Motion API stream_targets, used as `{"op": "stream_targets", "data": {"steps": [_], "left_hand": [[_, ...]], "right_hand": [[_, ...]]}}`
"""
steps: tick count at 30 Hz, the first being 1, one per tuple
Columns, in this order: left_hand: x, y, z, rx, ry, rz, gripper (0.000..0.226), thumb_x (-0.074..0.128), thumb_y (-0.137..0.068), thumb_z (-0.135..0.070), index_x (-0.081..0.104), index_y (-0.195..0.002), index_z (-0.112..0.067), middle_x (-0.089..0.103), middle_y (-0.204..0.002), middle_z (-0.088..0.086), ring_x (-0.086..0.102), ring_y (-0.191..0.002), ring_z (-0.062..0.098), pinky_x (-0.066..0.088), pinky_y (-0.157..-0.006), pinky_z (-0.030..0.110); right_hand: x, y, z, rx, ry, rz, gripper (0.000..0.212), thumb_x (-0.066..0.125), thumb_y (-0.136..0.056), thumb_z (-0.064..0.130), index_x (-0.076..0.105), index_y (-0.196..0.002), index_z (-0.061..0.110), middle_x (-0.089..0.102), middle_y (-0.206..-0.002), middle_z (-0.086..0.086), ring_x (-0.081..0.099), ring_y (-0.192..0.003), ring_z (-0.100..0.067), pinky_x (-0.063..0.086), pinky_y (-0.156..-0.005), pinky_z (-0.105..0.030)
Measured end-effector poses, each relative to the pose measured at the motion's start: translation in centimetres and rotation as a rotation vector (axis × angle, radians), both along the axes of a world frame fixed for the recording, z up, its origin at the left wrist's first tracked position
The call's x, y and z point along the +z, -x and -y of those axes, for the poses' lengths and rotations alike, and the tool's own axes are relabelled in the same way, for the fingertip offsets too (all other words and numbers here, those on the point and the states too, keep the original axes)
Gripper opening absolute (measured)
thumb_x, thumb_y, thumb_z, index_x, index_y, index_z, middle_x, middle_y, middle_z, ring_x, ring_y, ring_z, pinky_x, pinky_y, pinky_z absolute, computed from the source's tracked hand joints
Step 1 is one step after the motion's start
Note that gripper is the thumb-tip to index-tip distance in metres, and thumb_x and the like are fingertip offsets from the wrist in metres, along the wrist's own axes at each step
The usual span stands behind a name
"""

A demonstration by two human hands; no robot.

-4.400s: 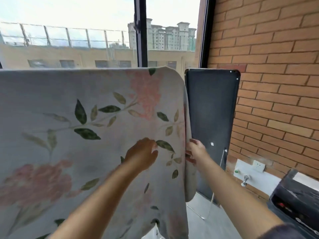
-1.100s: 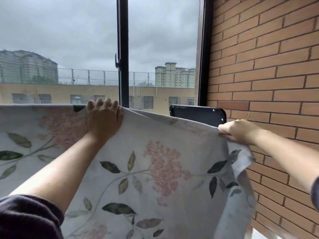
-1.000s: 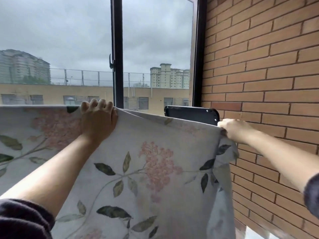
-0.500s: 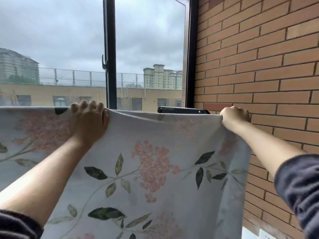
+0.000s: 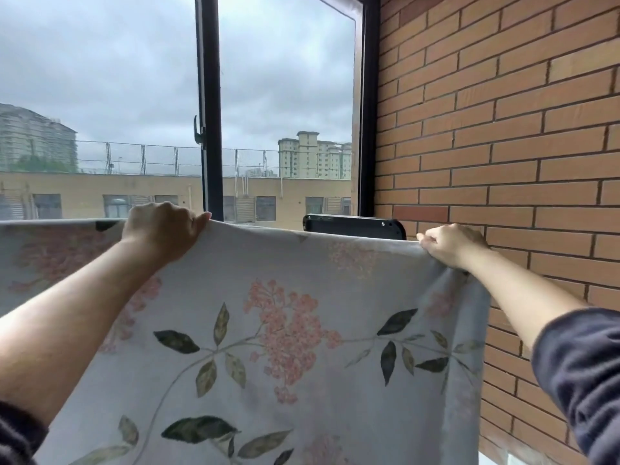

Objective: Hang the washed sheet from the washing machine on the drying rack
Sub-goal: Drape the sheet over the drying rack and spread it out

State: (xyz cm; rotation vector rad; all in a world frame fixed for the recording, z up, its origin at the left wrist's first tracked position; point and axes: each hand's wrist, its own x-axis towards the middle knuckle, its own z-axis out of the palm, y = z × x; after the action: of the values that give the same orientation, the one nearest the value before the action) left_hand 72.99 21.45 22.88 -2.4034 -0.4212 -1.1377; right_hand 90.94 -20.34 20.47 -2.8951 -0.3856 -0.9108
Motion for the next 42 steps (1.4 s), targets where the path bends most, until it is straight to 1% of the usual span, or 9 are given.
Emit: {"op": "stream_targets", "data": {"steps": [4,12,16,19,22,26,29,35,42], "left_hand": [[-0.3,-1.4,0.2,-0.081,-0.131,-0.079,0.060,0.017,-0.095,-0.055,0.064,-0.090,-0.019,0.069,-0.088,0.005,0.067,-0.082,0.023,0.049,-0.075,0.030],[-3.0,-4.5,3.9,-0.147,-0.296,-0.089,0.044,0.026,-0.099,-0.041,0.063,-0.090,-0.019,0.070,-0.089,-0.001,0.065,-0.083,0.020,0.038,-0.082,0.033],[-5.0,-5.9,5.6,-0.192,-0.212,-0.159,0.018,0.056,-0.091,-0.019,0.064,-0.074,-0.017,0.069,-0.066,0.000,0.065,-0.058,0.019,0.043,-0.076,0.032],[-5.4,-6.5,5.7,-0.305,-0.127,-0.027,0.024,0.072,-0.064,0.006,0.058,-0.057,-0.012,0.058,-0.043,0.007,0.053,-0.033,0.020,0.048,-0.060,0.032],[-4.7,-6.8,6.0,-0.299,-0.058,0.015,0.019,0.064,-0.068,0.009,0.057,-0.063,-0.008,0.060,-0.049,0.010,0.056,-0.038,0.024,0.048,-0.058,0.034],[-5.0,-7.2,7.1,-0.213,-0.067,-0.033,0.020,0.045,-0.083,0.000,0.062,-0.086,-0.011,0.070,-0.078,0.010,0.065,-0.069,0.027,0.043,-0.079,0.037],[-5.5,-7.4,8.1,-0.173,-0.089,-0.143,0.025,0.039,-0.087,-0.014,0.059,-0.100,-0.017,0.069,-0.099,0.004,0.063,-0.090,0.023,0.035,-0.089,0.037],[-9.7,-8.6,13.9,-0.439,-0.111,-0.432,0.023,0.041,-0.092,-0.033,0.056,-0.105,-0.022,0.066,-0.107,-0.002,0.063,-0.100,0.021,0.039,-0.086,0.033],[-12.3,-9.5,16.4,-0.574,-0.023,-0.372,0.015,0.045,-0.087,-0.016,0.056,-0.095,-0.023,0.067,-0.101,-0.001,0.063,-0.096,0.023,0.037,-0.080,0.032]], "right_hand": [[0.1,-0.9,0.9,0.159,-0.178,-0.058,0.048,0.045,-0.095,0.045,0.046,-0.055,0.017,0.049,-0.056,0.006,0.053,-0.074,-0.027,0.039,-0.067,-0.033],[-0.5,-0.4,-0.4,0.202,-0.306,0.060,0.044,0.043,-0.096,0.046,0.055,-0.073,0.010,0.056,-0.065,-0.007,0.054,-0.073,-0.031,0.037,-0.059,-0.034],[-1.2,0.7,-0.6,0.232,-0.264,0.143,0.042,0.041,-0.096,0.044,0.049,-0.071,0.011,0.049,-0.059,-0.002,0.050,-0.066,-0.028,0.031,-0.051,-0.030],[-0.9,1.4,0.2,0.273,-0.168,-0.049,0.058,0.039,-0.085,0.067,0.053,-0.070,0.013,0.052,-0.057,0.001,0.052,-0.061,-0.020,0.034,-0.053,-0.025],[-1.2,1.6,1.0,0.309,-0.137,-0.371,0.083,0.031,-0.059,0.093,0.053,-0.060,0.013,0.054,-0.058,0.001,0.050,-0.057,-0.013,0.043,-0.059,-0.030],[-4.4,1.8,2.1,0.336,-0.119,-0.851,0.025,0.069,-0.082,0.039,0.072,-0.085,0.014,0.070,-0.084,-0.002,0.064,-0.076,-0.013,0.055,-0.065,-0.026],[-7.5,2.3,2.4,0.297,-0.098,-0.956,0.011,0.064,-0.085,0.013,0.066,-0.095,0.015,0.069,-0.101,-0.009,0.068,-0.091,-0.023,0.057,-0.072,-0.031],[-12.8,3.3,0.6,0.073,-0.593,-1.021,0.016,0.030,-0.097,0.017,0.046,-0.103,0.016,0.055,-0.097,-0.009,0.059,-0.077,-0.026,0.053,-0.069,-0.040],[-16.3,3.5,0.2,0.388,-1.514,-0.861,0.022,0.043,-0.093,0.002,0.063,-0.100,0.008,0.062,-0.085,-0.014,0.057,-0.067,-0.022,0.049,-0.061,-0.031]]}}
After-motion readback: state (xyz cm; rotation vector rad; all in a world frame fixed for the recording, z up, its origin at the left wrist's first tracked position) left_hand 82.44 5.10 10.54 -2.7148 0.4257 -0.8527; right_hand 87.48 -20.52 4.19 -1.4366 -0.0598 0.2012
